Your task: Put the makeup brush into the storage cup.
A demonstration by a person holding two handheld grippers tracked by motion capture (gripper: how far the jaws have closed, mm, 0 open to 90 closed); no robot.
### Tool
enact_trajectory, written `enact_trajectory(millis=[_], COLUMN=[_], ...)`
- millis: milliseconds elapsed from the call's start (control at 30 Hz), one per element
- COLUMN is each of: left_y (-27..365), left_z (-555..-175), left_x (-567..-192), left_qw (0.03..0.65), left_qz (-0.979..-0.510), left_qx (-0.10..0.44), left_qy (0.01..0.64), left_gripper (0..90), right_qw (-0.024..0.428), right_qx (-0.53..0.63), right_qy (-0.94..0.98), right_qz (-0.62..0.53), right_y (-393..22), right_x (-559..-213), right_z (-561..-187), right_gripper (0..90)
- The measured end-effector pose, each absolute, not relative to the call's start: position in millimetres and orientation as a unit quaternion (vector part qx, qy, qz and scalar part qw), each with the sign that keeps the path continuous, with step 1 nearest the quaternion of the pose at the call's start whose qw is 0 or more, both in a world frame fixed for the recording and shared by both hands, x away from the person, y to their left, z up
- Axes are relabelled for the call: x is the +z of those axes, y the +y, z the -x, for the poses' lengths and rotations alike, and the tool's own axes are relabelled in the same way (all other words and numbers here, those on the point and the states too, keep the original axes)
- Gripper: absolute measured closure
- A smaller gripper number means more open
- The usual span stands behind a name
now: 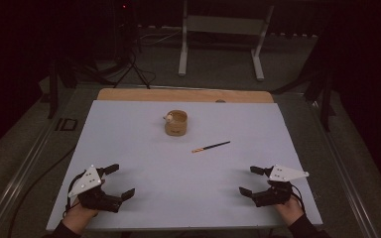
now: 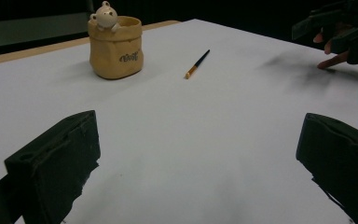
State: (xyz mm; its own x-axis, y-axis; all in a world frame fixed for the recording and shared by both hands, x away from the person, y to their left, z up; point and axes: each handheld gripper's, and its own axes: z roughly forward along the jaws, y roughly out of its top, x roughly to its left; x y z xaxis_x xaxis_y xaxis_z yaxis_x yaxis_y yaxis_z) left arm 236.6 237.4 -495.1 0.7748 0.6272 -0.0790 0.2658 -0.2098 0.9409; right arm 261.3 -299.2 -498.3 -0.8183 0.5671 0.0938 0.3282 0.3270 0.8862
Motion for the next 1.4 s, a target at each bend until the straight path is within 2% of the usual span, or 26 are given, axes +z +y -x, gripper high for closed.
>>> enact_trajectory(millis=[967, 1200, 1400], left_y=[237.5, 238.4, 238.4], left_z=[-235.5, -235.6, -236.2], left_x=[-492.4, -491.7, -491.9], left_qw=[0.561, 0.561, 0.561], left_qz=[-0.759, -0.757, -0.757], left_qx=[0.163, 0.164, 0.164], left_qy=[0.288, 0.291, 0.292], left_gripper=[0.6, 0.6, 0.6], right_qw=[0.116, 0.098, 0.099], right_qx=[0.483, 0.457, 0.443], right_qy=[0.825, 0.844, 0.854], right_qz=[-0.271, -0.263, -0.255], right_y=[-292.0, -288.1, -288.7], right_x=[-494.3, -490.9, -485.7], right_z=[-265.4, -278.0, -289.8], right_gripper=[12.9, 13.2, 13.3])
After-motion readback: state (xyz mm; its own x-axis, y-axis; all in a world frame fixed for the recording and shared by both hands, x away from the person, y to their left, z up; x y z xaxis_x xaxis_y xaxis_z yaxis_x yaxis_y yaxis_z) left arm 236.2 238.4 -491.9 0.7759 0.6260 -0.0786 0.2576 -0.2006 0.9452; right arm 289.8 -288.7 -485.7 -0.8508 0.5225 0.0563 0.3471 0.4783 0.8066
